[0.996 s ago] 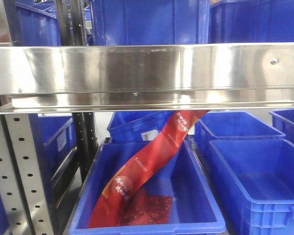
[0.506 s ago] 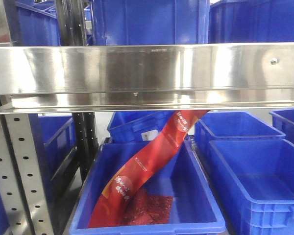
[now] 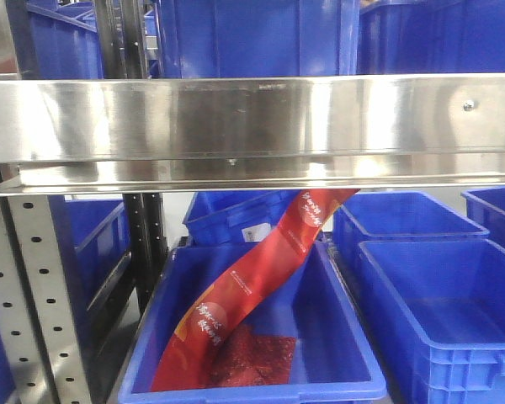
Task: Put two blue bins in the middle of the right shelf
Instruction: 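Lower the held teal bin onto the upper roller shelf with both grippers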
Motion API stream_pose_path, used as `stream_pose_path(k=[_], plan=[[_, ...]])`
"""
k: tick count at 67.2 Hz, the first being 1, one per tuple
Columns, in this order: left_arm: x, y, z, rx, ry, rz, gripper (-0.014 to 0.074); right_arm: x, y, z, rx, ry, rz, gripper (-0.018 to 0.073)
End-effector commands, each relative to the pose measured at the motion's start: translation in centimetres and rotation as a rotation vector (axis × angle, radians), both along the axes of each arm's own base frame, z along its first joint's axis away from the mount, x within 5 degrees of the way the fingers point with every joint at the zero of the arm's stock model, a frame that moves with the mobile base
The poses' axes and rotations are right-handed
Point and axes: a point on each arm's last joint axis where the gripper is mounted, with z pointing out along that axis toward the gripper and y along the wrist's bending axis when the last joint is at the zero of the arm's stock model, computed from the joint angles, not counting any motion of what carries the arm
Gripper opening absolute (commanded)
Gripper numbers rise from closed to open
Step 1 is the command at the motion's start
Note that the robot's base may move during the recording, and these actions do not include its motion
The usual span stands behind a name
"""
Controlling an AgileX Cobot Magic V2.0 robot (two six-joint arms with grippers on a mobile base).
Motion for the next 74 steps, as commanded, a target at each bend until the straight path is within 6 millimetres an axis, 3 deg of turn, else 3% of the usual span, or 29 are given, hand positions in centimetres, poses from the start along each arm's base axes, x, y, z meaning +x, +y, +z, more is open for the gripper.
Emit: stream_pose_path(k=[1,22,39,58,63,69,74], plan=[[0.9,-1.2,0.7,-0.115,-0.103,-0.037,-0.0111,1.2,0.5,0.5,0.034,-0.130,0.008,-0.0167],[4.0,-2.9,-2.8,-0.073,-0.088,-0.013,-0.0111,3.8,2.2,-3.8,0.061,-0.169,0.042,-0.0167],[4.8,-3.7,-6.3,-0.085,-0.058,-0.022,-0.0111,5.7,3.1,-6.8,0.037,-0.126,0.048,-0.0167],[5.1,-4.1,-6.9,-0.100,-0.089,-0.048,-0.0111,6.2,3.4,-7.8,0.043,-0.088,0.028,-0.0167],[5.3,-4.1,-7.1,-0.098,-0.087,-0.046,-0.0111,6.3,3.4,-7.8,0.043,-0.094,0.029,-0.0086],[5.4,-4.1,-7.5,-0.123,-0.057,-0.040,-0.0109,6.2,3.3,-7.8,0.039,-0.085,0.027,0.0134],[5.5,-4.2,-7.8,-0.134,-0.029,-0.037,-0.0061,6.1,3.3,-8.0,0.034,-0.070,0.022,0.0218]])
